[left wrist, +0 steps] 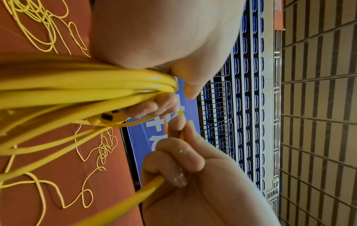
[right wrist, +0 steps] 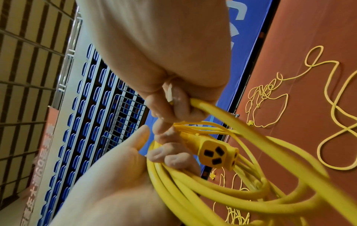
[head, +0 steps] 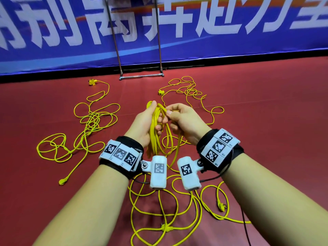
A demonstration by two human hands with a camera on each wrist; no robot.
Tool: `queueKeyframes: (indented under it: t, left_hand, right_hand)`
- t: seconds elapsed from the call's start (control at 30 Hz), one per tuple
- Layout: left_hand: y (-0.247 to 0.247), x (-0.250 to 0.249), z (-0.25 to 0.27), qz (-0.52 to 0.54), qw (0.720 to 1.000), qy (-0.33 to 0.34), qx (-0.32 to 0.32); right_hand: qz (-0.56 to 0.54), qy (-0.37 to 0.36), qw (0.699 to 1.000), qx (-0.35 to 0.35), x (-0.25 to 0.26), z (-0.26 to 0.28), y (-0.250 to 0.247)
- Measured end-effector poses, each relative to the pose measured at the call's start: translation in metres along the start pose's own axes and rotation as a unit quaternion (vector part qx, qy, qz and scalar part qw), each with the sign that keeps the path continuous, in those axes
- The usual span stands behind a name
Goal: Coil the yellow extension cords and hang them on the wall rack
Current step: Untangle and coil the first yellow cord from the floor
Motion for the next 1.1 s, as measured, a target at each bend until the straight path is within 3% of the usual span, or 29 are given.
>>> queueKeyframes:
  t: [0.17,0.33,0.6,0.77,0.93,1.1]
  left_hand:
    - [0.002,0.0,0.006,0.001,1.0,0.001,-0.011]
    - [0.001,0.001,0.005,0.007,0.999,0.021,-0.036]
    - [-0.011,0.002,0.002,0.051,0.995,-0.002,-0.086]
    - [-0.025,0.004,-0.007,0.123,0.986,-0.024,-0.112]
    - [-0.027,0.01,-0.008,0.166,0.98,-0.03,-0.109]
    - [-0.035,0.006,-0.009,0.219,0.966,-0.006,-0.14]
  right_hand:
    - [-0.014,0.0,1.0,-0.007,-0.001,0.006,0.007]
    - [0.051,-0.016,0.999,-0.007,0.001,0.003,0.011]
    - [0.053,0.04,0.99,0.122,0.0,0.009,0.023]
    - [0.097,0.052,0.985,0.136,0.0,0.007,0.022]
    - [0.162,0.019,0.978,0.132,-0.008,0.009,0.024]
    - [0.164,0.008,0.975,0.15,-0.009,0.009,0.028]
Point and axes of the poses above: each hand's wrist, its own z-axis away from the middle knuckle, its own y-axis out of the palm, x = y × z, the point moved 6 cm from there along -z, towards the middle knuckle, and after that the axes turned 2 degrees about x, right-handed, at the moved point
